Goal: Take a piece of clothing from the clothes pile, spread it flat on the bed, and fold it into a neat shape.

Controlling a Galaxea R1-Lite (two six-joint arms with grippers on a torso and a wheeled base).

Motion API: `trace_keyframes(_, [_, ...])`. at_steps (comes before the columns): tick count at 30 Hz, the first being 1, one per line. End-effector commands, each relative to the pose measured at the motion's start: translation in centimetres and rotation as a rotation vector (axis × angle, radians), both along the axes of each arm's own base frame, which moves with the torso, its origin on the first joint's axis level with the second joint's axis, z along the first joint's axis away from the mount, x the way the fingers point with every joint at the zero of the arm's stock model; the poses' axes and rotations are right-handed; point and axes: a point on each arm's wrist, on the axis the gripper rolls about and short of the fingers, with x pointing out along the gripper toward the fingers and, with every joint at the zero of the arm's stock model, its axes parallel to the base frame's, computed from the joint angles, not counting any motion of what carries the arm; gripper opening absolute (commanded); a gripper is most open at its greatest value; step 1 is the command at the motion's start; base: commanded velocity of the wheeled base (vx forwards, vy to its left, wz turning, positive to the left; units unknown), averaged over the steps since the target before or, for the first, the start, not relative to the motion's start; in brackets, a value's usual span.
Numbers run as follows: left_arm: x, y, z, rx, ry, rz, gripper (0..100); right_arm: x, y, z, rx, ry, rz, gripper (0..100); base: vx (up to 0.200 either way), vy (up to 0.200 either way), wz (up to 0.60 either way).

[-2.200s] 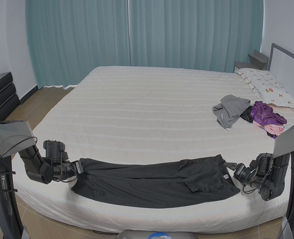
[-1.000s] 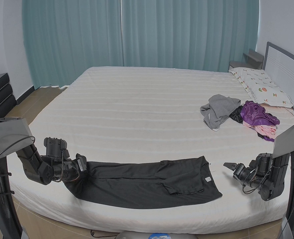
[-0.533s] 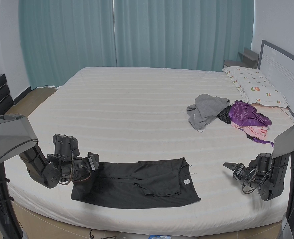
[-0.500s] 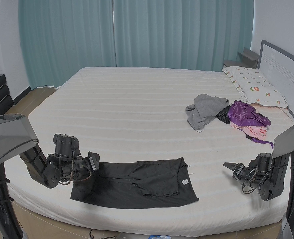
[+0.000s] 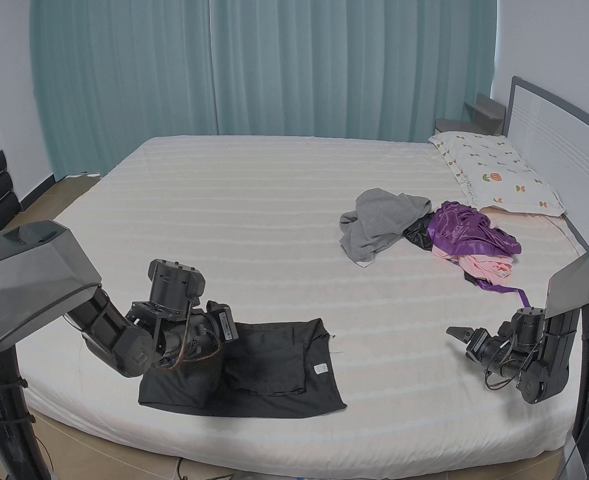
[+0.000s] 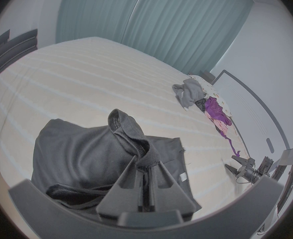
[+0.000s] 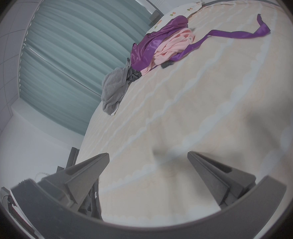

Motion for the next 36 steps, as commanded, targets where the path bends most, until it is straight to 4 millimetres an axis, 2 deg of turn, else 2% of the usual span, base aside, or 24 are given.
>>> trace_keyframes(1, [0.7, -2.3, 0.4, 0.015, -0.023, -0.024, 0, 0.0, 0.0, 0.0, -0.001, -0.009, 0.002, 100, 0.0, -0.2, 0.0])
trace_keyframes(2, [0.9, -3.3, 0.3, 0.026, -0.015, -0.038, 0, 0.0, 0.2, 0.0, -0.001, -0.009, 0.008, 100, 0.0, -0.2, 0.0])
trace_keyframes(4, [1.2, -4.0, 0.3, 0.031, -0.014, -0.046, 0, 0.0, 0.5, 0.0, -0.002, -0.007, 0.016, 100, 0.0, 0.0, 0.0])
trace_keyframes(14, [1.6, -5.4, -1.8, 0.09, 0.013, -0.025, 0, -0.1, 0.6, -0.1, -0.011, -0.006, 0.026, 100, 0.0, 0.0, 0.0])
trace_keyframes(15, [1.6, -5.5, -1.9, 0.093, 0.013, -0.024, 100, -0.1, 0.6, -0.1, -0.011, -0.006, 0.026, 100, 0.0, 0.0, 0.0])
trace_keyframes(26, [0.7, -5.3, -2.1, 0.095, 0.037, -0.007, 100, -0.2, 0.6, -0.1, -0.013, 0.0, 0.026, 100, 0.0, 0.0, 0.0])
trace_keyframes(29, [0.0, -4.3, -1.7, 0.069, 0.056, 0.037, 100, -0.2, 0.6, -0.1, -0.012, 0.0, 0.027, 100, 0.0, 0.0, 0.0])
trace_keyframes(36, [-2.7, -0.2, -0.7, -0.074, 0.105, 0.12, 100, -0.3, 0.6, -0.2, -0.016, 0.0, 0.029, 100, 0.0, 0.0, 0.0])
